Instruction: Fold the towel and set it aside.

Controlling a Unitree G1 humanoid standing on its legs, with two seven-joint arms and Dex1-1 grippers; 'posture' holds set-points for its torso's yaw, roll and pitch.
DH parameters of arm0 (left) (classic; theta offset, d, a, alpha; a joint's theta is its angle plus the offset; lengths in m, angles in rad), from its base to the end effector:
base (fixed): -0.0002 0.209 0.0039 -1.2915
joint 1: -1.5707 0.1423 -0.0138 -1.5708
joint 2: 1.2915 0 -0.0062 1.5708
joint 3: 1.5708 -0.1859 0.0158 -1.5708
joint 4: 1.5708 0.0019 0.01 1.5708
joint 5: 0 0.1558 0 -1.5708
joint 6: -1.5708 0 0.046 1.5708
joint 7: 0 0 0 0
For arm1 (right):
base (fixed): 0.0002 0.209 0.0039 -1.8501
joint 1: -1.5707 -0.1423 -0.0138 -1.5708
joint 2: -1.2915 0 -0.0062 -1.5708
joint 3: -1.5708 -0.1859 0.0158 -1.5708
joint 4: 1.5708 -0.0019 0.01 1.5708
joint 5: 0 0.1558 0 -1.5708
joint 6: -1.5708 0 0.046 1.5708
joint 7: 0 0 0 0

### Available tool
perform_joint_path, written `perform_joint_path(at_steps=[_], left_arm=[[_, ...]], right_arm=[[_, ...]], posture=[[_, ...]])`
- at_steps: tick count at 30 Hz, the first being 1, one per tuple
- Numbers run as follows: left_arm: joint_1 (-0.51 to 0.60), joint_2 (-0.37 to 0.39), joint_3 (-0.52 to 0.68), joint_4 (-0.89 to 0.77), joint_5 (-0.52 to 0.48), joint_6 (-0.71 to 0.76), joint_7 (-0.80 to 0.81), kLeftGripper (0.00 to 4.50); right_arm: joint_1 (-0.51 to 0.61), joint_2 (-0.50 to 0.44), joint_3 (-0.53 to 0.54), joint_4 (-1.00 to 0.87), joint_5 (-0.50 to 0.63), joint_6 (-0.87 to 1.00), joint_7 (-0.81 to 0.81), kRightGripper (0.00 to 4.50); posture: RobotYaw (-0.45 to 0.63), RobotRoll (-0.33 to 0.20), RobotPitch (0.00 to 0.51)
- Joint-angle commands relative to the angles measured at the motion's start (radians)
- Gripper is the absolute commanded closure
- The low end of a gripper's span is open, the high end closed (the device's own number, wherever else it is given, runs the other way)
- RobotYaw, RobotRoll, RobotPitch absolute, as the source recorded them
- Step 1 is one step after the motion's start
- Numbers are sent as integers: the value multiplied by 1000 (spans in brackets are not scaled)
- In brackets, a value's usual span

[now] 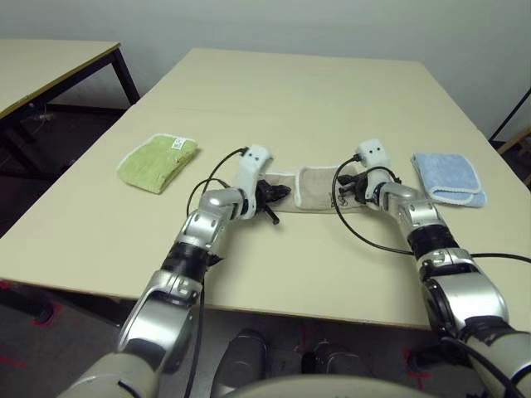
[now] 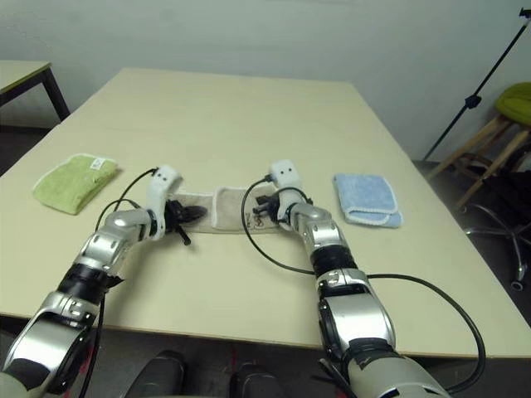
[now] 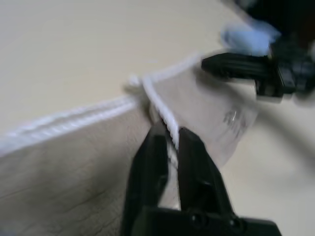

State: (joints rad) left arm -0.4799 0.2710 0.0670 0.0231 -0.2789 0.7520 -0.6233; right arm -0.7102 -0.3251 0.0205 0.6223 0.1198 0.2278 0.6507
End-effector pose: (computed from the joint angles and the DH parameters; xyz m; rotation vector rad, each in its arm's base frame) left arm 0.2979 0.1813 0.1336 -0.0915 0.2873 -0.6878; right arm 0.3474 -0.1936 0.1154 -0.1548 0.2011 0.6291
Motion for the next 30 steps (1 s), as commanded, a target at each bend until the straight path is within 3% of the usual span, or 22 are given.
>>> perform_joint_path(at_steps=[1,4,8,9,12,19,30], left_arm=[[43,-13,134,-130,-84,271,133,2503],[89,-52,287,-232,-170,505,212,1520],[122,-109,388,-294,-204,672,287,119],[128,-125,400,-305,-210,696,298,0],[92,-223,487,-275,-207,742,363,0],[-25,-336,664,-125,-200,711,500,0],[-65,-352,581,71,-204,543,532,0]], right_arm=[[37,-42,12,-85,-2,-29,58,2819],[54,-102,17,-166,14,-21,149,1791],[68,-171,28,-215,15,-25,255,288],[69,-189,31,-226,15,-26,279,22],[71,-234,33,-253,20,-15,343,22],[102,-301,48,-307,12,-34,408,22],[163,-362,59,-400,29,4,455,22]], posture=[[174,0,29],[181,0,32],[186,0,30],[188,0,30],[190,0,27],[163,0,25],[144,0,28]])
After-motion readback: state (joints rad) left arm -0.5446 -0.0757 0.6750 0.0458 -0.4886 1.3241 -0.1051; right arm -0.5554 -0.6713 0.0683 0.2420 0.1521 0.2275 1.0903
